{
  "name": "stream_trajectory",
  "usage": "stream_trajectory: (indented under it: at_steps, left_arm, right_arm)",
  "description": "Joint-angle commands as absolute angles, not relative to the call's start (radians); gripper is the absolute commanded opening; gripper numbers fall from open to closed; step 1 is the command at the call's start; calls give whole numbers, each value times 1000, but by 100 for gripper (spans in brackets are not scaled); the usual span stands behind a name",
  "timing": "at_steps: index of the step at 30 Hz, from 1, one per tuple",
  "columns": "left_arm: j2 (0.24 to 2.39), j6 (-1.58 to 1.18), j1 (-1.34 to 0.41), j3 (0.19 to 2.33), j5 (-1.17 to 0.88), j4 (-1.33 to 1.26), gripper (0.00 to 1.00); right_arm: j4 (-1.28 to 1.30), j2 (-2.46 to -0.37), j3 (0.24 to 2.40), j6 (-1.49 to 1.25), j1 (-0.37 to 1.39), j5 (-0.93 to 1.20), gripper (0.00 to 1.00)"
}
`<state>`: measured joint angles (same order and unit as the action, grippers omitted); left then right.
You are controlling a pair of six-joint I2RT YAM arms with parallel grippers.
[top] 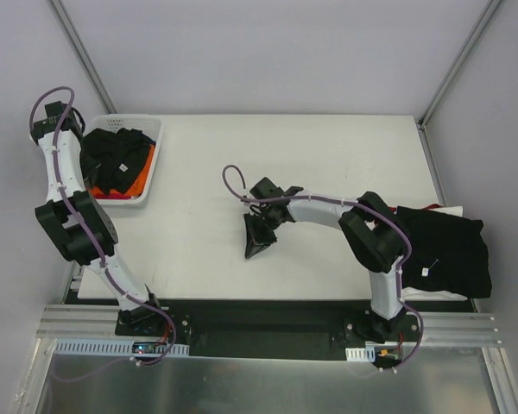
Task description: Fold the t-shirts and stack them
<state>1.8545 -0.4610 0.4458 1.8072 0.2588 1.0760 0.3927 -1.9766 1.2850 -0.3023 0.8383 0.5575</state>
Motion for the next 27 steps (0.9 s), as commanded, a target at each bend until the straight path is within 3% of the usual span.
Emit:
stream_trajectory:
  at_steps: [1, 4, 6, 11, 21, 25, 27]
  left_arm:
    - [1746, -465, 385, 1893, 313, 1141, 9]
    - [1744, -472, 359, 1861, 293, 1140, 44]
    - [1755, -488, 354, 1842, 252, 1118, 62]
    - [1776, -460, 304, 1801, 186, 1054, 87]
    - [1858, -434, 298, 1776, 261, 1003, 86]
    - [1879, -417, 311, 1775, 267, 965, 79]
    - [1896, -417, 322, 1789, 271, 966, 68]
  right_arm:
    - [460, -1982, 1382, -227, 813, 595, 1]
    - [492, -1979, 1399, -198, 798, 604, 1]
    - [500, -1976, 1404, -187, 787, 606, 1]
    - [488, -1970, 1381, -189, 784, 604, 1]
    - [448, -1937, 1336, -210, 778, 584, 1]
    - [445, -1937, 1325, -212, 765, 587, 1]
    - [445, -1936, 1321, -212, 758, 589, 1]
